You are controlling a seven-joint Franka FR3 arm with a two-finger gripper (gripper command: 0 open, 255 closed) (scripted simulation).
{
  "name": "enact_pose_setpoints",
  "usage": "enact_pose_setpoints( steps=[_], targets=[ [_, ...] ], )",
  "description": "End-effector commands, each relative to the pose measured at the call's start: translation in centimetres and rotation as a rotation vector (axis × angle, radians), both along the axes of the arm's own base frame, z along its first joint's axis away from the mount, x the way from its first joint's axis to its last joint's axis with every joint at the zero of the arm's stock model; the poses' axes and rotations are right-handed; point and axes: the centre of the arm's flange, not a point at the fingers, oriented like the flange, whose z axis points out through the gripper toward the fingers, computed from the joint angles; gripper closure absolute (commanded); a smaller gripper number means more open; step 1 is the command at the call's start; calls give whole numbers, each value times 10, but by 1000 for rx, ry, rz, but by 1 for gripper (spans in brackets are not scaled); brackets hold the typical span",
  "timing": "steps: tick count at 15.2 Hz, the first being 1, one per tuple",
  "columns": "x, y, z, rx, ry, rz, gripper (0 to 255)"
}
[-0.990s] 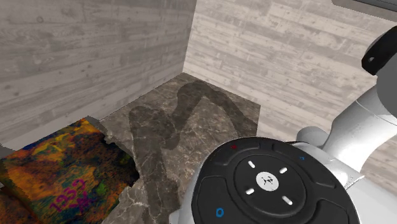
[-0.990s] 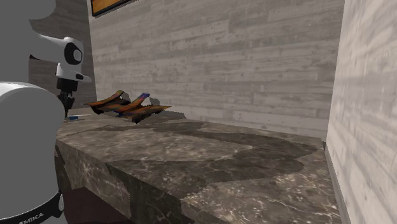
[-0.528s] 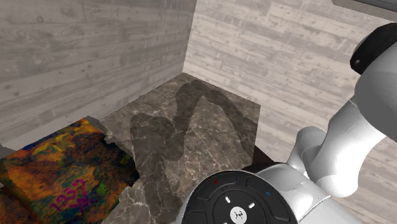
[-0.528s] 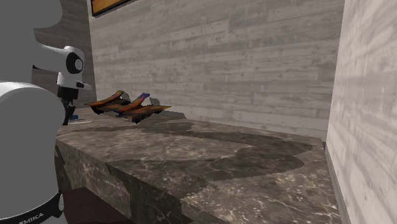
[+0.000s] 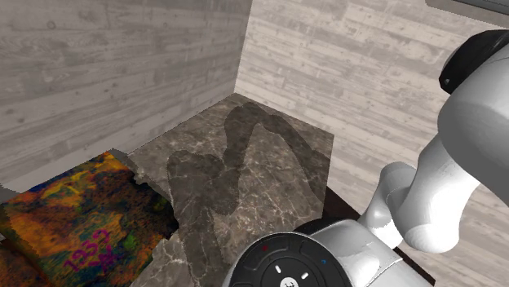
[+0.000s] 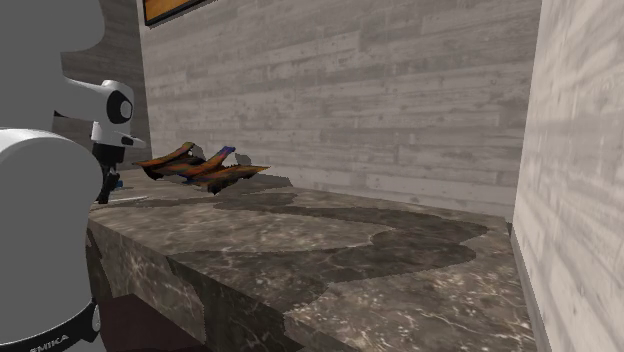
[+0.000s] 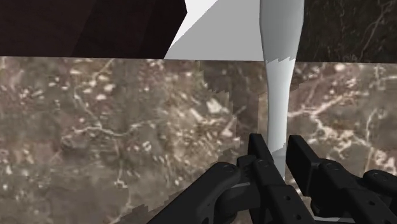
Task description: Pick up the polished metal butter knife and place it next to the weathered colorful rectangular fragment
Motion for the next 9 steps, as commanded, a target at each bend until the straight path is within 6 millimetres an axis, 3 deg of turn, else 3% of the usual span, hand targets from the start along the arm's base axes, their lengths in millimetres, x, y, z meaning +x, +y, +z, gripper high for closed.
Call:
enact_pose_setpoints(
  steps=[1, 3, 4, 9],
  targets=[
    [0, 0, 0, 0, 0, 0, 255],
    [0, 0, 0, 0, 0, 0, 255],
    [0, 0, 0, 0, 0, 0, 0],
    [0, 0, 0, 0, 0, 0, 0]
  ],
)
